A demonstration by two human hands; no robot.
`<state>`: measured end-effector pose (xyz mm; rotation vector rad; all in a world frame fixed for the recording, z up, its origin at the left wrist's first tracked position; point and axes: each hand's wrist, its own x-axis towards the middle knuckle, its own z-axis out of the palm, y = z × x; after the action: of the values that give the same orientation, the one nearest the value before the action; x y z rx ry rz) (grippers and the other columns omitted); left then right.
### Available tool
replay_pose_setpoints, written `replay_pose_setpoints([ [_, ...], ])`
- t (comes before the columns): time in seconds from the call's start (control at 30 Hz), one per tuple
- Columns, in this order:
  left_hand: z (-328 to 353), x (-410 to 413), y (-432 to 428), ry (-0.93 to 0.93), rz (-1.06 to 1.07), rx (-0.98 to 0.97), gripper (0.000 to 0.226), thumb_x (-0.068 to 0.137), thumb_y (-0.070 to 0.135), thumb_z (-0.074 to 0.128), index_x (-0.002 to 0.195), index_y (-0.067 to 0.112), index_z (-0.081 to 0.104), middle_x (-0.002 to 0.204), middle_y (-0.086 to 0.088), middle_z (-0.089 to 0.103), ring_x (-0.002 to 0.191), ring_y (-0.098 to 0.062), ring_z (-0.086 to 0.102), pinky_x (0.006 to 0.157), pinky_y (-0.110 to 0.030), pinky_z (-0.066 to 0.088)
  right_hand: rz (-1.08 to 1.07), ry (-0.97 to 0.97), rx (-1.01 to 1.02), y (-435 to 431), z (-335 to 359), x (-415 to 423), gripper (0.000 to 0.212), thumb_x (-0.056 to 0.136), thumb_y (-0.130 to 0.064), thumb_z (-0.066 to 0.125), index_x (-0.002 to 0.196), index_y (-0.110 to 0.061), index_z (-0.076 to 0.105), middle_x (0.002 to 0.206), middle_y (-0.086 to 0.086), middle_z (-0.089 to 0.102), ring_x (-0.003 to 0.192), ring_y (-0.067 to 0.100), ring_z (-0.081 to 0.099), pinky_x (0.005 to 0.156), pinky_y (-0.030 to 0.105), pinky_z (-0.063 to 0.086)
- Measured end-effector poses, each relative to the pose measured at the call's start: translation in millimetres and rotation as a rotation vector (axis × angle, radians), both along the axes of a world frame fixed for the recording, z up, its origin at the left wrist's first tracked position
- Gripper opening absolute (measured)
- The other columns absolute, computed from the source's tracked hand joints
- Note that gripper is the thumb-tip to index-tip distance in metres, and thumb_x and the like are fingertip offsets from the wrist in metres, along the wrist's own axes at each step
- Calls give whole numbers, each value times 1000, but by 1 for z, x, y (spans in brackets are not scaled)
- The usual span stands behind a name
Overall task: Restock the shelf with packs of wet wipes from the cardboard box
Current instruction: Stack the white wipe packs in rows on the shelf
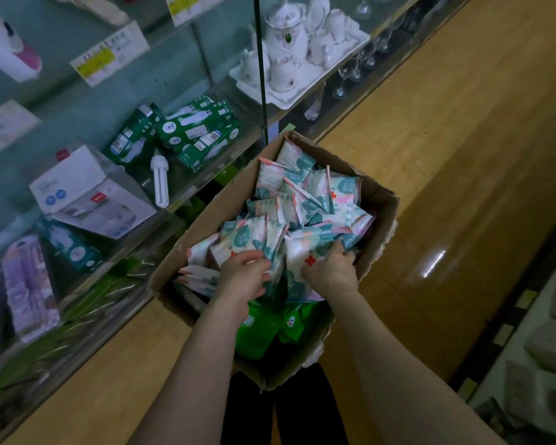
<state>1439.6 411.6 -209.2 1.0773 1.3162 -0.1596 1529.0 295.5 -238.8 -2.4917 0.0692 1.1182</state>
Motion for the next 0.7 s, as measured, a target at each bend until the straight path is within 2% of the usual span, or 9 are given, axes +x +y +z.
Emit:
replay_pose_setpoints([
  [0.07,-4,-1,-3,16,-24,-3,15,90,11,62,104,18,63,101,-6,63,87,-19,63,77,-34,51,-10,12,5,0,-3,1,91,85,-27,69,151,-16,8,145,16,29,131,38,36,106,47,38],
  [0.17,-6,-1,-5,27,-28,-20,18,90,13,63,107,18,63,105,-5,63,90,-18,62,76,-34,49,-74,94,88,-1,-3,3,63,85,-24,69,138,-12,36,130,13,52,122,33,48,102,45,43],
  [0.23,-7,0,-5,26,-15,-20,24,88,16,66,111,17,62,108,-5,62,95,-19,61,77,-34,49,-178,172,256,-3,2,2,38,86,-19,68,119,-11,51,118,11,59,108,30,58,95,43,49],
  [0.3,-10,1,-5,3,-7,-7,31,84,22,71,113,18,63,109,-4,64,100,-20,62,79,-34,49,-301,283,472,-3,9,-2,25,85,-9,68,106,-8,56,107,11,65,94,26,64,85,37,55],
  [0.37,-11,4,-6,-37,-26,1,26,81,22,74,105,18,69,102,-3,70,97,-23,65,84,-36,53,-340,437,640,-1,11,-6,26,84,-4,69,109,-4,62,107,12,69,94,27,68,83,34,55],
  [0.43,-11,6,-6,-80,-7,-4,15,80,17,75,94,15,72,93,-7,74,90,-28,69,87,-43,55,-289,491,708,2,13,-9,19,87,-9,67,105,-9,66,109,12,70,100,27,67,89,37,54],
  [0.5,-12,7,-3,-91,58,5,9,80,12,74,88,14,71,90,-12,74,86,-31,70,86,-50,55,-263,362,643,3,13,-4,14,91,-22,64,100,-13,66,108,9,69,101,26,65,93,42,52],
  [0.63,-16,5,9,-86,150,101,16,84,14,69,100,13,68,97,-13,71,85,-31,69,82,-51,56,-106,-161,144,-9,-5,20,34,93,-20,52,127,-11,52,122,9,55,111,30,55,91,47,51],
  [0.7,-16,3,13,-85,174,130,27,84,15,69,111,11,66,100,-12,71,85,-31,69,81,-48,56,4,-146,8,-8,-14,24,44,91,-22,52,132,-10,44,128,12,53,117,33,50,96,48,47],
])
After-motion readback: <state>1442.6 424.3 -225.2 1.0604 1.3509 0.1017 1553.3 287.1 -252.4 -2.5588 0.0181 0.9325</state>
